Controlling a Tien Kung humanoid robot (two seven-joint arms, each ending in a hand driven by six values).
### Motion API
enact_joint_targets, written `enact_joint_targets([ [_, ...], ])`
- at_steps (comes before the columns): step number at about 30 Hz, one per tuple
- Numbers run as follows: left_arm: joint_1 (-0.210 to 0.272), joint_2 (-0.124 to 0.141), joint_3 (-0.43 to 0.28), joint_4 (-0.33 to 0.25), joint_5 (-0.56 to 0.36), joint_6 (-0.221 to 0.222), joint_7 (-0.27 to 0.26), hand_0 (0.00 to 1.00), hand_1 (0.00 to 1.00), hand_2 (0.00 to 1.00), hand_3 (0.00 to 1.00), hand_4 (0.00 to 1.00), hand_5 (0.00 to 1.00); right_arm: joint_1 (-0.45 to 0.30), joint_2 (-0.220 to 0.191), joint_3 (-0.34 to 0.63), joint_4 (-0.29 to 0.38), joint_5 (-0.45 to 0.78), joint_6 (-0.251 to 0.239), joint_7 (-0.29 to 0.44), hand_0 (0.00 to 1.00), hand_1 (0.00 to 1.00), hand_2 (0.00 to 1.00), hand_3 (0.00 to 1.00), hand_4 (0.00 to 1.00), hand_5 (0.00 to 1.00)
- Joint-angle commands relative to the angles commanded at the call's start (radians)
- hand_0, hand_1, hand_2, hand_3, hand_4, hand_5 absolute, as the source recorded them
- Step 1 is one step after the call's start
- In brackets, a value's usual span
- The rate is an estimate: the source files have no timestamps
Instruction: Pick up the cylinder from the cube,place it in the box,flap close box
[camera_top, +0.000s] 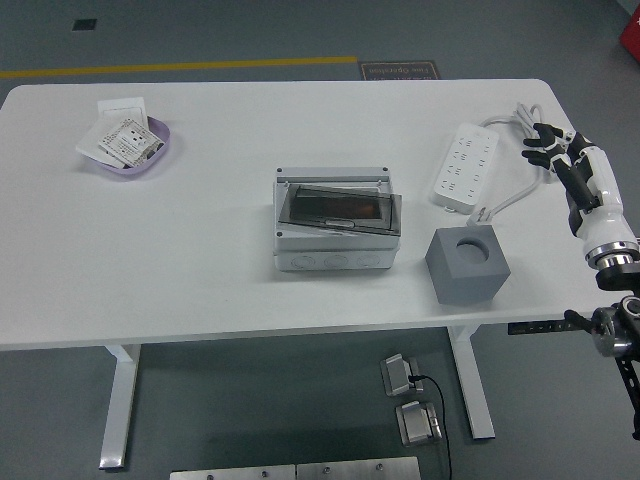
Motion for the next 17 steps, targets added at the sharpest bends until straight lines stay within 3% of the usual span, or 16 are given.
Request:
enact_joint_targets([
  [17,0.008,0.011,0.007,-0.004,-0.03,0.002,0.0,0.629,0.651,0.606,0.623,0.631,0.161,-0.007,0.016,-0.006,-0.009,0.002,0.0,-0.001,0.727,0.627,0.647,0.689,0.991,0.714],
])
